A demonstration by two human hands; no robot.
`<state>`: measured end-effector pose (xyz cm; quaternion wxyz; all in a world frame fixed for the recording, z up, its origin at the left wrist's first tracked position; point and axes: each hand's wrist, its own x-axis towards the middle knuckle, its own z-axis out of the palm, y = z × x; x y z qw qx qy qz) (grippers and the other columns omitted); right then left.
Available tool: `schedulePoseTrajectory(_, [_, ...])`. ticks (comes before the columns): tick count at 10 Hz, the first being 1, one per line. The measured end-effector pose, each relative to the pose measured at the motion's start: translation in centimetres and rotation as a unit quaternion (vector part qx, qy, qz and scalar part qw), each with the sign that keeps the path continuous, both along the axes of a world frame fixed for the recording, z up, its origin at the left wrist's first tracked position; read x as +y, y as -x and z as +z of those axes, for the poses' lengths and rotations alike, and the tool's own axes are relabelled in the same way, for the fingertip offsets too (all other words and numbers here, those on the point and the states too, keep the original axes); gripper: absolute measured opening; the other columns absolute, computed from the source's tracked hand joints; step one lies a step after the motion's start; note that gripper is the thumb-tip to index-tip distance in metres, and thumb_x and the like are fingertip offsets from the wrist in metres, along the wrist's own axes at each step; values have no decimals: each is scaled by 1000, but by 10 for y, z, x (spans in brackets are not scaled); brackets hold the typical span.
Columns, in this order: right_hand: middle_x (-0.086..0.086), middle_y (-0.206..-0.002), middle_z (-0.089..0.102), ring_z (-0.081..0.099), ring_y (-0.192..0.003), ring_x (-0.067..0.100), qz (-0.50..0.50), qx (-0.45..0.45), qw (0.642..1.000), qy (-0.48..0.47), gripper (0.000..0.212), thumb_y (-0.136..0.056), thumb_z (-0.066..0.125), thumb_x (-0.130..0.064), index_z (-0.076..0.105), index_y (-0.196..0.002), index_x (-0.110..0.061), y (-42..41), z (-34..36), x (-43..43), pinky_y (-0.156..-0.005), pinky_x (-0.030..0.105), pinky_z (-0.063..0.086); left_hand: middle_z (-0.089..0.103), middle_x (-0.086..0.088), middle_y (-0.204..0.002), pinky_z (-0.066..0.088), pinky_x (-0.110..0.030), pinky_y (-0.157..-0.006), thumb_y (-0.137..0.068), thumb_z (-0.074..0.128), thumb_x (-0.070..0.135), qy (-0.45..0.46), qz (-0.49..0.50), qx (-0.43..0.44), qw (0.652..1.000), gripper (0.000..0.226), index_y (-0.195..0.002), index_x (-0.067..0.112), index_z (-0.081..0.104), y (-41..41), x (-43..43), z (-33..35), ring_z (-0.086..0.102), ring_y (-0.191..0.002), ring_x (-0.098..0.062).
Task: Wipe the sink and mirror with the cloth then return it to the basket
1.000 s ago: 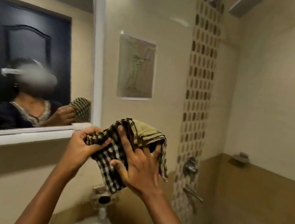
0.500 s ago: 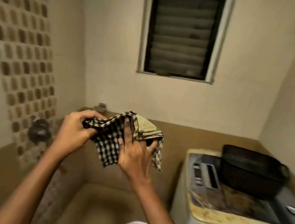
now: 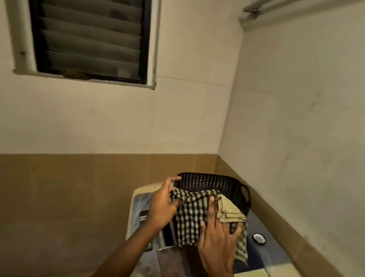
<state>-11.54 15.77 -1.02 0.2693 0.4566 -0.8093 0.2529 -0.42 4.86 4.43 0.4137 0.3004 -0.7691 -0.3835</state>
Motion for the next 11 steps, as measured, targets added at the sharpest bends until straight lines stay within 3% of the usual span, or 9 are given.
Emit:
schedulePoseTrajectory(1, [4, -122, 65, 66, -94, 23, -27, -17, 999, -38, 64, -86, 31, -36, 23, -147, -17, 31, -16, -13, -101, 56, 31, 64, -3, -108, 49, -14, -71, -79, 57, -13, 5, -1, -40, 999, 56, -126, 14, 46, 47, -27, -22, 56, -79, 5])
schedulePoseTrajectory(2, [3, -123, 65, 66, -98, 21, -35, -30, 997, -67, 63, -86, 35, -38, 32, -145, -15, 53, -28, -31, -100, 55, 40, 66, -13, -104, 40, -5, -61, -78, 51, -17, 28, 16, -64, 997, 57, -128, 8, 45, 83, -54, -39, 58, -77, -9])
schedulePoseTrajectory(3, [5, -113, 70, 67, -95, 22, -30, -15, 992, -120, 62, -83, 50, -42, 46, -138, -13, 77, -34, -46, -95, 53, 46, 61, -13, -110, 41, -13, -75, -78, 58, -13, 31, 33, -86, 995, 49, -123, 3, 49, 107, -79, -43, 59, -101, -26])
schedulePoseTrajectory(5, [3, -124, 59, 49, -113, 24, 39, -11, 962, -270, 37, -95, 33, -48, 50, -115, -21, 122, -25, -59, -97, 44, 29, 55, 0, -122, 35, -34, -103, -84, 66, 31, 103, -1, -138, 985, 35, -116, 21, 56, 119, -82, -49, 47, -115, -15])
schedulePoseTrajectory(6, [3, -127, 59, 49, -115, 23, 80, -24, 936, -341, 43, -93, 40, -52, 50, -124, -23, 140, -9, -62, -98, 44, 26, 64, 12, -111, 12, -47, -112, -73, 66, 57, 186, -102, -283, 935, 41, -106, 33, 61, 118, -71, -60, 51, -111, -10])
schedulePoseTrajectory(7, [5, -119, 61, 51, -115, 22, 88, -42, 909, -404, 41, -90, 51, -47, 55, -120, -19, 153, 4, -59, -101, 45, 24, 69, 4, -111, 9, -48, -116, -78, 66, 50, 214, -89, -414, 880, 42, -112, 26, 62, 111, -74, -72, 57, -112, -16])
schedulePoseTrajectory(9, [4, -110, 65, 56, -109, 23, 46, -1, 911, -410, 22, -90, 47, -8, 59, -107, -16, 156, 6, -53, -101, 45, 25, 65, -1, -121, 10, -42, -117, -91, 54, 39, 219, -58, -418, 880, 35, -122, 22, 57, 96, -78, -85, 56, -116, -17])
schedulePoseTrajectory(10, [7, -108, 65, 56, -108, 25, 14, -24, 911, -411, 29, -87, 44, 0, 59, -108, -13, 135, 10, -66, -112, 55, 15, 52, -4, -139, 1, -42, -118, -94, 50, 34, 207, -48, -390, 896, 42, -134, 19, 45, 73, -70, -85, 42, -132, -18])
schedulePoseTrajectory(11, [7, -132, 54, 46, -125, 23, 49, -35, 941, -334, 44, -86, 49, -6, 47, -129, -14, 103, 18, -85, -114, 53, 12, 22, -3, -158, -9, -37, -117, -95, 45, 40, 217, -13, -360, 907, 64, -150, 18, 19, 40, -70, -82, 11, -147, -16])
